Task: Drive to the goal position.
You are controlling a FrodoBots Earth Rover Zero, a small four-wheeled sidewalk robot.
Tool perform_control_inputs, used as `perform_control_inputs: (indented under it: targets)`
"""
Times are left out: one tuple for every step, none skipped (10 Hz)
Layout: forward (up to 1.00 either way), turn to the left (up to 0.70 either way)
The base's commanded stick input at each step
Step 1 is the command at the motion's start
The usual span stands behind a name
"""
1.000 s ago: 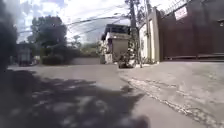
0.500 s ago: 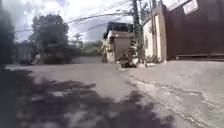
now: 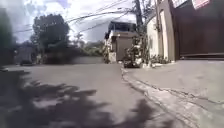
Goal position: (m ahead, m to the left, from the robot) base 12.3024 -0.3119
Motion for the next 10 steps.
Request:
perform_control_inputs:
  targets:
    - [1.0,0.0]
    - [1.0,0.0]
    - [1.0,0.0]
    - [1.0,0.0]
    - [1.0,0.0]
    - [1.0,0.0]
    - [1.0,0.0]
    - [1.0,0.0]
    - [1.0,0.0]
    - [1.0,0.0]
